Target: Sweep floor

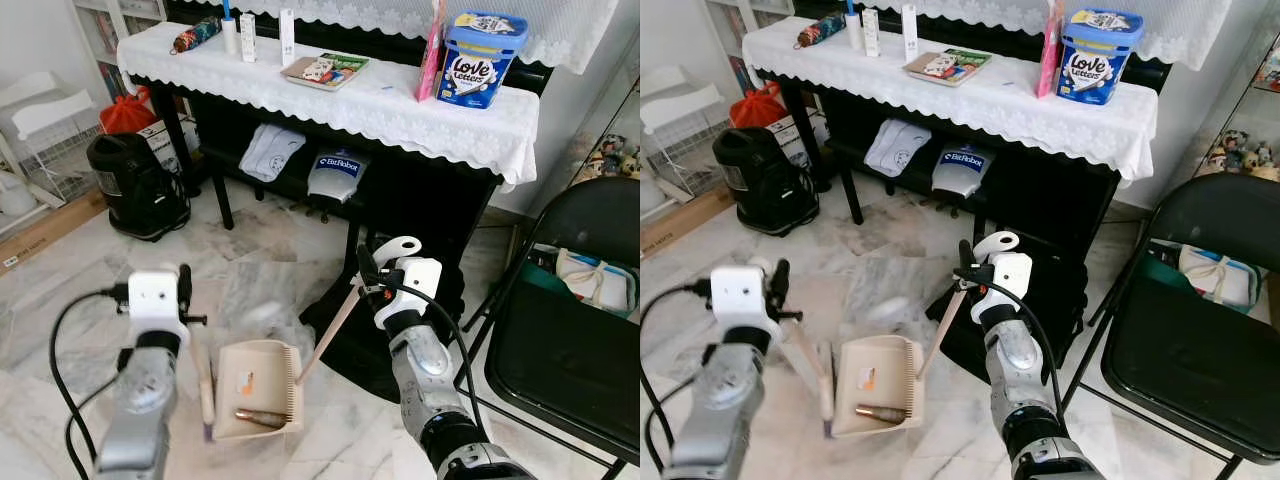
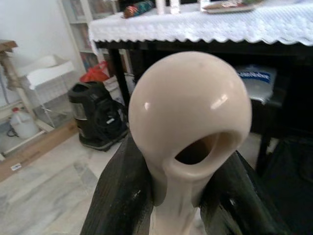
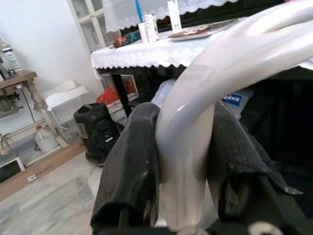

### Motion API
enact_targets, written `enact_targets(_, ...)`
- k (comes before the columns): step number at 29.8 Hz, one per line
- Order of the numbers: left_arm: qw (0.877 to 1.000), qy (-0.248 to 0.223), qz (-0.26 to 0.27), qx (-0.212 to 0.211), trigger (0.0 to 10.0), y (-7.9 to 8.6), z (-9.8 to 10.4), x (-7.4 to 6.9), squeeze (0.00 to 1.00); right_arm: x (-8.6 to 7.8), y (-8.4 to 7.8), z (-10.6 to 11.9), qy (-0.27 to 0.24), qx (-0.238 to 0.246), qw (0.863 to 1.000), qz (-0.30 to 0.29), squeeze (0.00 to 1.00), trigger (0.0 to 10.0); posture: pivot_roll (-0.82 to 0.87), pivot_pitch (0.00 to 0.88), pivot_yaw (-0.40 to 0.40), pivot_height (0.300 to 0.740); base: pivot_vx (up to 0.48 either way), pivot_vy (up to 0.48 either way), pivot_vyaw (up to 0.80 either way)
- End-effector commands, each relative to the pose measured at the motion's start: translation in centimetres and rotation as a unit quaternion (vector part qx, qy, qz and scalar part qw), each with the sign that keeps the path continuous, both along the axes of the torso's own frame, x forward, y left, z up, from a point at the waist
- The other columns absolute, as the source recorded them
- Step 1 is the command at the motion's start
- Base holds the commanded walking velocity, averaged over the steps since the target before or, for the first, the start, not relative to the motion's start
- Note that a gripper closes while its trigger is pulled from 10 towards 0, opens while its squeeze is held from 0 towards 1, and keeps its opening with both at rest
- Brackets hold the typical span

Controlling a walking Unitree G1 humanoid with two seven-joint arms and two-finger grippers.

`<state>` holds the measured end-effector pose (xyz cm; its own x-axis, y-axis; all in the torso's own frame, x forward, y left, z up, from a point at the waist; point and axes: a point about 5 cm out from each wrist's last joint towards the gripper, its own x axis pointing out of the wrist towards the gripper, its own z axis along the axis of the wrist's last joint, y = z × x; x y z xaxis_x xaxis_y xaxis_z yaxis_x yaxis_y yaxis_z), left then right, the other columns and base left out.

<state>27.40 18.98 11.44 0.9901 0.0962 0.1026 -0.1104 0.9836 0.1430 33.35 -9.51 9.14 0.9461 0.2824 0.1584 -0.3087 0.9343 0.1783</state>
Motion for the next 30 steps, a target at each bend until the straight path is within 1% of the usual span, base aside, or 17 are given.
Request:
enact_targets(1,0.999,-0.040,-0.019,0.015,10.0,-1.2,1.6,0.1,0.00,0.6,-0.1,1.2,-0.021,0.013,1.000,0.001,0.00,10.0,0.15,0.000,-0.032,0.740,0.000,0.000,0.00)
enact_targets(2,0.999,-0.040,-0.019,0.015,10.0,-1.2,1.6,0.1,0.00,0.6,-0.1,1.2,-0.021,0.013,1.000,0.001,0.00,10.0,0.15,0.000,-0.032,0.740,0.000,0.000,0.00)
enact_targets(4,0.999,-0.042,-0.031,0.009,10.0,-1.8,1.7,0.3,0.00,0.7,-0.3,1.3,-0.021,0.012,1.000,-0.004,0.00,10.0,0.14,0.000,-0.040,0.740,0.000,0.000,0.00)
enact_targets(5,0.999,-0.042,-0.031,0.009,10.0,-1.8,1.7,0.3,0.00,0.7,-0.3,1.3,-0.021,0.012,1.000,-0.004,0.00,10.0,0.14,0.000,-0.040,0.740,0.000,0.000,0.00)
enact_targets(6,0.998,-0.044,-0.038,0.009,10.0,-2.5,1.7,0.5,0.00,0.8,-0.6,1.4,-0.021,0.010,1.000,-0.007,0.00,10.0,0.14,0.000,-0.048,0.740,0.000,0.000,0.00)
enact_targets(7,0.998,-0.044,-0.038,0.009,10.0,-2.5,1.7,0.5,0.00,0.8,-0.6,1.4,-0.021,0.010,1.000,-0.007,0.00,10.0,0.14,0.000,-0.048,0.740,0.000,0.000,0.00)
enact_targets(8,0.998,-0.047,-0.038,0.011,10.0,-2.7,1.8,0.7,0.00,0.9,-0.7,1.4,-0.021,0.009,1.000,-0.007,0.00,10.0,0.15,0.000,-0.066,0.740,0.000,0.000,0.00)
enact_targets(11,0.998,-0.062,-0.027,0.010,10.0,-2.6,2.7,1.0,0.00,1.2,-0.5,1.6,-0.016,0.018,1.000,-0.003,0.00,10.0,0.18,0.000,-0.082,0.740,0.000,0.000,0.00)
enact_targets(12,0.998,-0.062,-0.027,0.010,10.0,-2.6,2.7,1.0,0.00,1.2,-0.5,1.6,-0.016,0.018,1.000,-0.003,0.00,10.0,0.18,0.000,-0.082,0.740,0.000,0.000,0.00)
enact_targets(13,0.997,-0.071,-0.017,0.013,10.0,-2.0,3.3,1.0,0.00,1.3,-0.1,1.7,-0.011,0.031,0.999,0.004,0.00,10.0,0.19,0.000,-0.084,0.740,0.000,0.000,0.00)
enact_targets(17,0.997,-0.071,-0.004,0.019,10.0,-1.2,3.4,0.8,0.00,1.3,0.7,1.6,0.000,0.069,0.997,0.018,0.00,10.0,0.20,0.000,-0.079,0.740,0.000,0.000,0.00)
enact_targets(20,0.997,-0.068,0.003,0.023,10.0,-0.7,3.3,0.7,0.00,1.2,1.3,1.7,0.000,0.073,0.997,0.030,0.00,10.0,0.20,0.000,-0.073,0.740,0.000,0.000,0.00)
enact_targets(21,0.997,-0.066,0.011,0.028,10.0,-0.2,3.2,0.6,0.00,1.1,2.0,1.7,0.000,0.080,0.996,0.043,0.00,10.0,0.20,0.000,-0.060,0.740,0.000,0.000,0.00)
enact_targets(22,0.997,-0.065,0.014,0.032,10.0,0.0,3.2,0.6,0.00,0.9,2.4,1.7,0.001,0.085,0.995,0.048,0.00,10.0,0.20,0.000,-0.056,0.740,0.000,0.000,0.00)
enact_targets(25,0.997,-0.065,0.016,0.037,10.0,0.2,3.1,0.5,0.00,0.8,2.6,1.5,0.003,0.090,0.995,0.050,0.00,10.0,0.19,0.000,-0.046,0.740,0.000,0.000,0.00)
enact_targets(27,0.997,-0.066,0.025,0.038,10.0,0.6,2.9,0.3,0.00,0.6,2.8,1.3,0.005,0.093,0.994,0.051,0.00,10.0,0.18,0.000,-0.039,0.740,0.000,0.000,0.00)
enact_targets(30,0.996,-0.073,0.053,0.026,10.0,1.6,2.5,0.2,0.00,0.5,2.4,1.0,0.007,0.095,0.994,0.051,0.00,10.0,0.15,0.000,-0.031,0.740,0.000,0.000,0.00)
